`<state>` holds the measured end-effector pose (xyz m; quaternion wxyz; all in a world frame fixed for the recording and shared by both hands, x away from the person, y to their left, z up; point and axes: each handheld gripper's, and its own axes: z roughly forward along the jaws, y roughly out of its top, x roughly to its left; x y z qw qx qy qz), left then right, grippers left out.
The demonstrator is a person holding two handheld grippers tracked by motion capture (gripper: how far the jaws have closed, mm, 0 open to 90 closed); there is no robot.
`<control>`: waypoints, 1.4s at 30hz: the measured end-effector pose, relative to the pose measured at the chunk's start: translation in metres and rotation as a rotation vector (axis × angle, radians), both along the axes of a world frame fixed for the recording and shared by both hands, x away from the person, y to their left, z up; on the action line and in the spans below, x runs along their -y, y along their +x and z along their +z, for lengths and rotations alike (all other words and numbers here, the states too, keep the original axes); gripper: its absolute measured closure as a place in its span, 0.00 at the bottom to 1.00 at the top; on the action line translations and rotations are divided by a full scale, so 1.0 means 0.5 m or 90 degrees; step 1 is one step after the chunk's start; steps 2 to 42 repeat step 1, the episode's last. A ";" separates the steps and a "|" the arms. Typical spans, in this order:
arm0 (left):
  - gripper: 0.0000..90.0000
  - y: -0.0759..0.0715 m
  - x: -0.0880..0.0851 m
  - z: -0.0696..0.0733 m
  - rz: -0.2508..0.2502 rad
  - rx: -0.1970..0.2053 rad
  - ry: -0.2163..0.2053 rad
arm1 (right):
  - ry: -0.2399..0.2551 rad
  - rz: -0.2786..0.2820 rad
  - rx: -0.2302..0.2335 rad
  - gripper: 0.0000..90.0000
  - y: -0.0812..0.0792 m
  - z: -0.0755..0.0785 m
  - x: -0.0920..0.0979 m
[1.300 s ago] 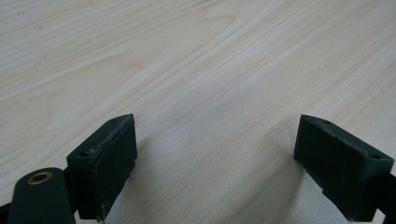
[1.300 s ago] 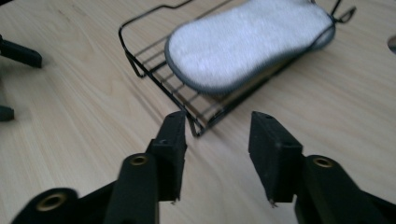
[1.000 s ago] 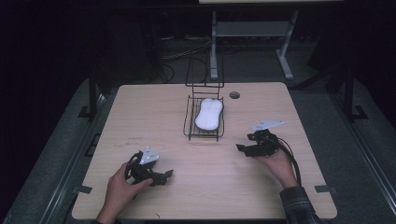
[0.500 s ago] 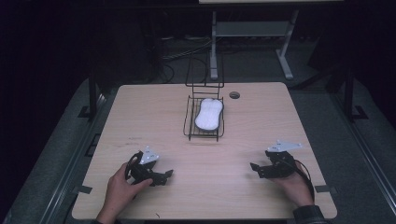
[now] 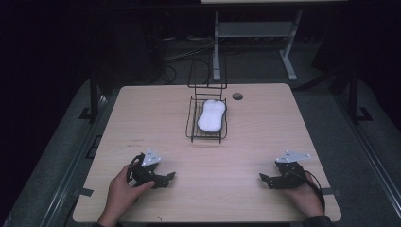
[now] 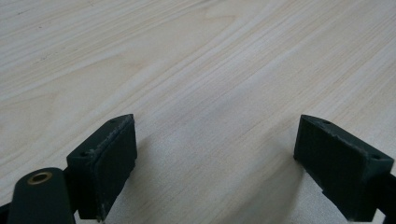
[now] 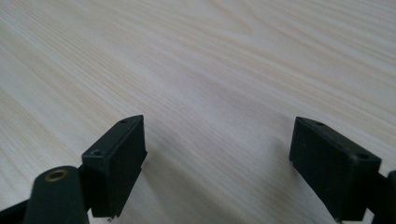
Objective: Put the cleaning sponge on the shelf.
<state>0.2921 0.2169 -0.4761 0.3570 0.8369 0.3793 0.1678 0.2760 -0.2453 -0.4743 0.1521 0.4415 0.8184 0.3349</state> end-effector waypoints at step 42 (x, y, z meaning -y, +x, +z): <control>0.14 0.000 0.000 0.000 0.000 0.000 -0.001 | -0.004 -0.002 0.004 0.19 -0.003 -0.003 0.001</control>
